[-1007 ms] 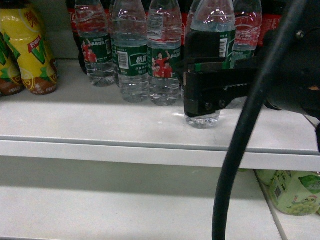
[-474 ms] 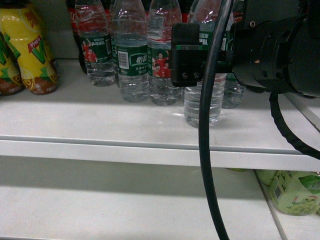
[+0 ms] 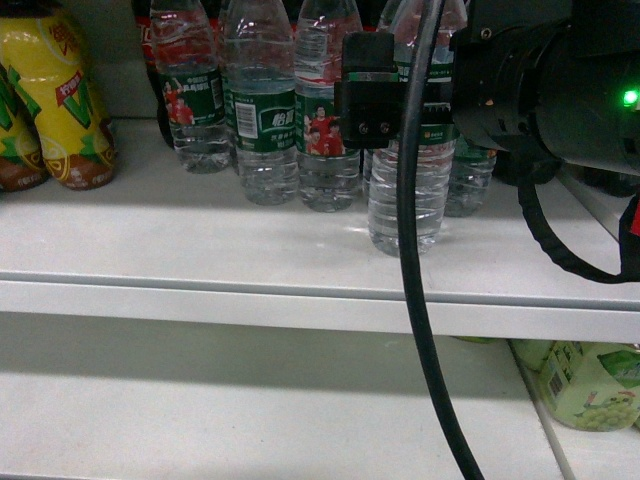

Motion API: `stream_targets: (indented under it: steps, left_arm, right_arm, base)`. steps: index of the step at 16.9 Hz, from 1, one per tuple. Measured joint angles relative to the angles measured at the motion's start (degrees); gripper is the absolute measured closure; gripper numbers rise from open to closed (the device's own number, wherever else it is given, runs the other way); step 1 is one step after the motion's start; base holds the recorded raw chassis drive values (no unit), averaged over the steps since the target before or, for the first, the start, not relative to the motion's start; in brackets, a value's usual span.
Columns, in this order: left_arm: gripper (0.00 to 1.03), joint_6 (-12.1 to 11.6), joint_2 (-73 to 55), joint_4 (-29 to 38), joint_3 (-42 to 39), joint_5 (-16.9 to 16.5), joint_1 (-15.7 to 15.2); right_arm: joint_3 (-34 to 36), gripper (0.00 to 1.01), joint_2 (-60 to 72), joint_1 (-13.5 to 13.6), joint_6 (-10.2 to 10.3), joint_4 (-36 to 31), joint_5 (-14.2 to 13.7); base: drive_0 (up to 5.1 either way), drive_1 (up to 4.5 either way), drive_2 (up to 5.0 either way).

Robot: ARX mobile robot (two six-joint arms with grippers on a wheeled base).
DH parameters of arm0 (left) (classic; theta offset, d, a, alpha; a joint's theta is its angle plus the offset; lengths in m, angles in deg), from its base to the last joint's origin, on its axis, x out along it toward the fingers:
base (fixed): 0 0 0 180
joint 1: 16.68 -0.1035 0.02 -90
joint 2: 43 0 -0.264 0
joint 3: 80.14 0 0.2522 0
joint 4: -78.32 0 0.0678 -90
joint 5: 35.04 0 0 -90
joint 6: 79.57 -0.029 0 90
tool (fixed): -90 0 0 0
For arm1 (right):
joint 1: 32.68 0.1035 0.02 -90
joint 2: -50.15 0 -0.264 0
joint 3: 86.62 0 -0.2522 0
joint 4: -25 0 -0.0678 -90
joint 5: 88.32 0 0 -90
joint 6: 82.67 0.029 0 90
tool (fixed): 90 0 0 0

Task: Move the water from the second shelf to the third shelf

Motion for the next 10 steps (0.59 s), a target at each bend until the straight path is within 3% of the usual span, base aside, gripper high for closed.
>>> stream_targets:
  steps: [3, 8, 10]
  left_arm:
    - [0.05, 0.0, 0.0, 0.0, 0.0, 0.0, 0.0]
    - [0.05, 0.0, 0.0, 0.0, 0.0, 0.0, 0.0]
    - [0.05, 0.0, 0.0, 0.0, 0.0, 0.0, 0.0]
  right_arm:
    - [-3.1, 0.03, 2.3, 0.5, -1.8, -0.1, -1.3]
    - [-6.7, 0.03, 5.9, 0.0, -1.8, 2.4, -4.7]
    - [-6.7, 0.21, 6.1, 0.1, 0.0, 3.5, -5.0]
  base:
    - [0.0, 0.00, 0.0]
    - [0.0, 0.00, 0.0]
    - [0.0, 0.00, 0.0]
